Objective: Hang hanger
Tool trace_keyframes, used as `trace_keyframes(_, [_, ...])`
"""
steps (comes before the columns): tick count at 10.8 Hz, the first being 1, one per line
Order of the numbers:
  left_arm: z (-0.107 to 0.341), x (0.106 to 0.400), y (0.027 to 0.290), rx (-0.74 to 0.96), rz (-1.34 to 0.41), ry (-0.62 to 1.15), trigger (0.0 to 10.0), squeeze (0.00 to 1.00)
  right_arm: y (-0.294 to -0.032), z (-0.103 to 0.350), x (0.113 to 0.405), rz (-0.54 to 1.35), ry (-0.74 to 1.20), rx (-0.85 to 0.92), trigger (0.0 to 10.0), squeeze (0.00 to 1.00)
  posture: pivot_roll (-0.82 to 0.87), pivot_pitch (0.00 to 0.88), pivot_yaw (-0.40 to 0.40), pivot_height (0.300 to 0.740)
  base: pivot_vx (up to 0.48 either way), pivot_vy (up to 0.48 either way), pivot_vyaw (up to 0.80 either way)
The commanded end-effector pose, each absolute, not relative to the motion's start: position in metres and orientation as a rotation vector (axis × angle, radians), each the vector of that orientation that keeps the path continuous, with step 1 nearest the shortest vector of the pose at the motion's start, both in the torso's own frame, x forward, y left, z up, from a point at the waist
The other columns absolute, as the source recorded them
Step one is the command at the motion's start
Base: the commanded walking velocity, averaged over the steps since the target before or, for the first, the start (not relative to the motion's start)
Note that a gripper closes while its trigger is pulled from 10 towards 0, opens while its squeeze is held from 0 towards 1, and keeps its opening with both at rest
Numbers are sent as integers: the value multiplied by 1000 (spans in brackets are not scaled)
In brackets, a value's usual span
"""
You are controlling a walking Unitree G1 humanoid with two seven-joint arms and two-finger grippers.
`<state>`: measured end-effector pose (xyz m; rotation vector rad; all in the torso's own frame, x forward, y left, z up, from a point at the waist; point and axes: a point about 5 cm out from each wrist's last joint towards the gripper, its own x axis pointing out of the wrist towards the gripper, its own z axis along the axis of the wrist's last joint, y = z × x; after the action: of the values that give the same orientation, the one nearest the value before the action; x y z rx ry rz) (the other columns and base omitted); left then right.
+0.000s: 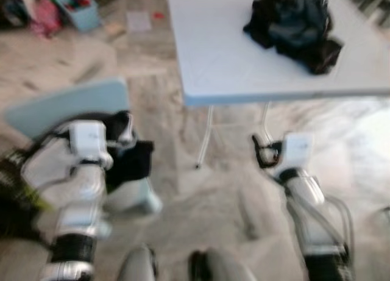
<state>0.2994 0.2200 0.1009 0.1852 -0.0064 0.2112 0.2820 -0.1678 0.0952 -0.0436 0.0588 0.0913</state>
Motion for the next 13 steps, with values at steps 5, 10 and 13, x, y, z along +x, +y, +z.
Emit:
trace_keyframes(5, [90,287,246,180,418,69,10000,0,-168,96,281,148,45,-110,10000,0,-12,185,-100,740,0,0,320])
trace_keyframes(10, [87,303,274,147,355,172,10000,0,-177,96,277,103,60,-87,10000,0,-38,210,-109,740,0,0,320])
trace_keyframes(13, [81,316,269,79,241,235,10000,0,-191,102,265,98,72,-117,10000,0,-107,242,-137,740,0,0,0])
